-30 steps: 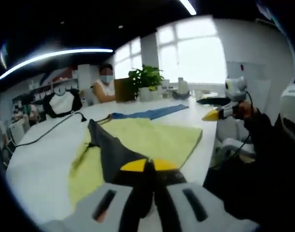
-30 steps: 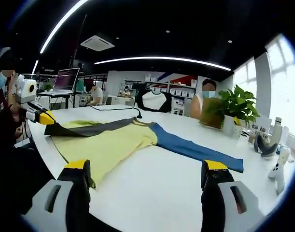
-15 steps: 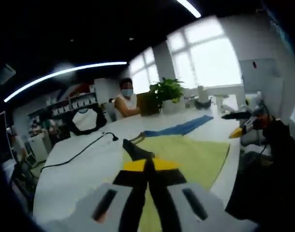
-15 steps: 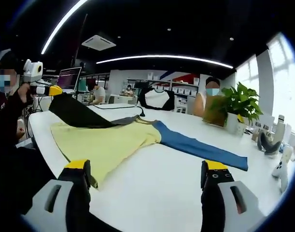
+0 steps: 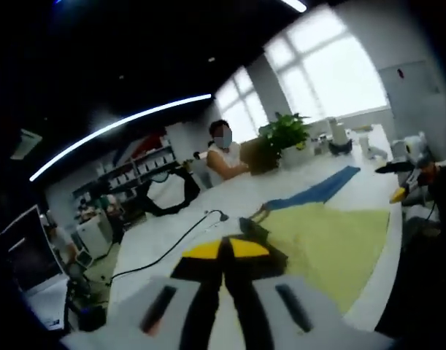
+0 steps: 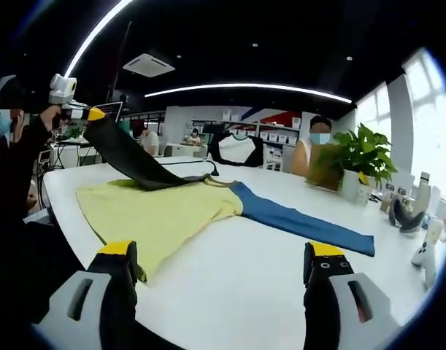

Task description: Fold the garment on the visible template until the final outline fits inside the template.

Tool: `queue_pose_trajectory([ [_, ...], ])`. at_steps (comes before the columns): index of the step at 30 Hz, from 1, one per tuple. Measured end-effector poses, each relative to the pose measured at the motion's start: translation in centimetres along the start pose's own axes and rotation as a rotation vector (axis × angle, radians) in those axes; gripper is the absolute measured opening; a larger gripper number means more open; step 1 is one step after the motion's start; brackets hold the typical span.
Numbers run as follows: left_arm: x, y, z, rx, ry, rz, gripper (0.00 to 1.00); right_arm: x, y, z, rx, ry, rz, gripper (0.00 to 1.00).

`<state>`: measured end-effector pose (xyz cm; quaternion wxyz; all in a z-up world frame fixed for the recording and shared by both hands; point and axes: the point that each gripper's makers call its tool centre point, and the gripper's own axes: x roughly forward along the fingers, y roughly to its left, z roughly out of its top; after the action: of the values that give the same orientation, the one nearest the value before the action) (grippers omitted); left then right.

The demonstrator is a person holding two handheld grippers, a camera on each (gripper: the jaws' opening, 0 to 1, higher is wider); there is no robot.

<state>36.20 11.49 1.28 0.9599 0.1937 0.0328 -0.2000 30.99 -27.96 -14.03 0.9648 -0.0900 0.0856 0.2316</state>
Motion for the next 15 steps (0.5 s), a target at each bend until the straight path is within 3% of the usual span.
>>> queue_pose_trajectory([
  [6, 0.2, 1.8, 0.6, 0.012, 0.011, 0.024, 0.03, 0.1, 0.3, 0.1, -0.003, 0.001, 0.011, 0.98],
  [15, 0.8, 6.1, 0.6, 0.045, 0.051, 0.106, 0.03, 0.3, 0.5, -0.4, 0.006, 0.016, 0.017, 0.97],
])
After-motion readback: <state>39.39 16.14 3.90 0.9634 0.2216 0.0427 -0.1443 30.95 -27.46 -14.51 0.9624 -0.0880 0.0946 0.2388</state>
